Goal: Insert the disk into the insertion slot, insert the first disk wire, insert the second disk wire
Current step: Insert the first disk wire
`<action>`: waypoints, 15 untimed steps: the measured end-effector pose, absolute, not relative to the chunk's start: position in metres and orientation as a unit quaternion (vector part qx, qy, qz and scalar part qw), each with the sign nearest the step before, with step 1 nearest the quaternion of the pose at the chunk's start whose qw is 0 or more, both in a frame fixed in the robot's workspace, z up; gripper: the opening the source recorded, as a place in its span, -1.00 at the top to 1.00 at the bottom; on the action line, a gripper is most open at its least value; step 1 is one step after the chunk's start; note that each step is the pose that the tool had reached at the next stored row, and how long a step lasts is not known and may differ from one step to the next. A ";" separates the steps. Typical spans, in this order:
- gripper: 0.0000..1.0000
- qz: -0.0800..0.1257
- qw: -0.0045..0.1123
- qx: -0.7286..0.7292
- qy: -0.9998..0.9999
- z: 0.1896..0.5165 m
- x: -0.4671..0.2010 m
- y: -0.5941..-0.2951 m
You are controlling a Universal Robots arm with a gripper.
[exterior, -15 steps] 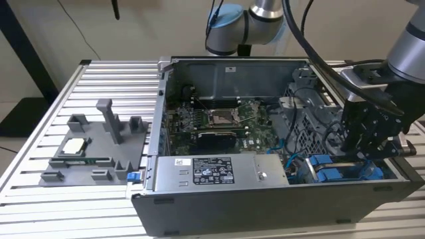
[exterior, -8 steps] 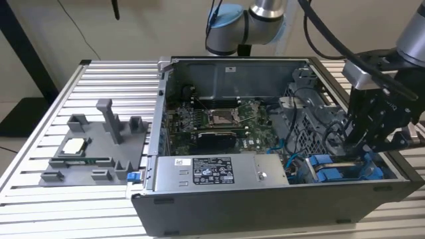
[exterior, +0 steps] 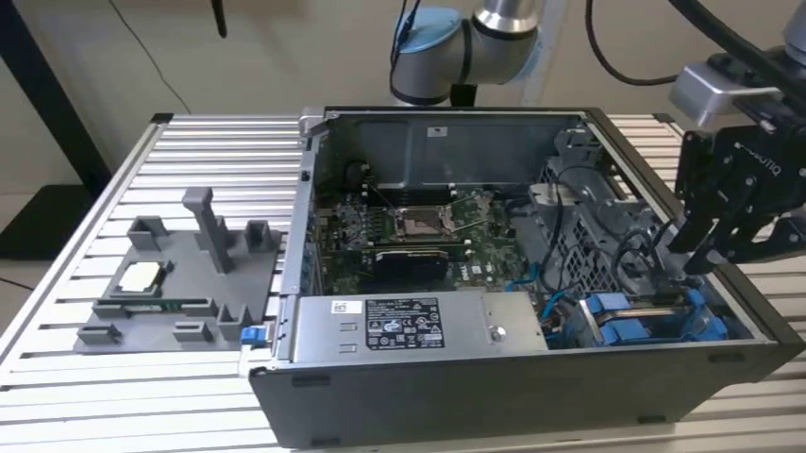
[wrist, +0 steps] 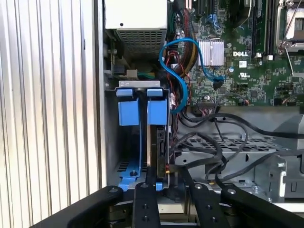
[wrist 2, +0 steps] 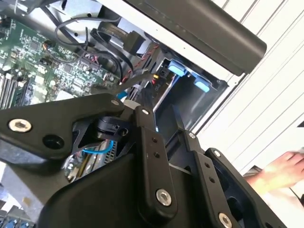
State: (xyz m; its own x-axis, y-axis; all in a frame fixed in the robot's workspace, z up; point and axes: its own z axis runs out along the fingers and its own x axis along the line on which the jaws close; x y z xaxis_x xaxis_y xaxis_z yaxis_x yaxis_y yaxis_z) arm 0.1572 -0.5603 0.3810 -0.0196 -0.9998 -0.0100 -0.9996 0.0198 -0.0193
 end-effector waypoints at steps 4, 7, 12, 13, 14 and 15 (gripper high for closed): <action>0.34 -0.004 0.011 -0.700 0.714 0.382 0.164 -0.558; 0.34 -0.005 0.012 -0.700 0.714 0.384 0.168 -0.555; 0.34 -0.006 0.013 -0.700 0.714 0.386 0.174 -0.550; 0.34 -0.007 0.014 -0.700 0.714 0.386 0.174 -0.549; 0.34 -0.007 0.015 -0.700 0.714 0.386 0.175 -0.548; 0.34 -0.007 0.015 -0.700 0.714 0.386 0.175 -0.546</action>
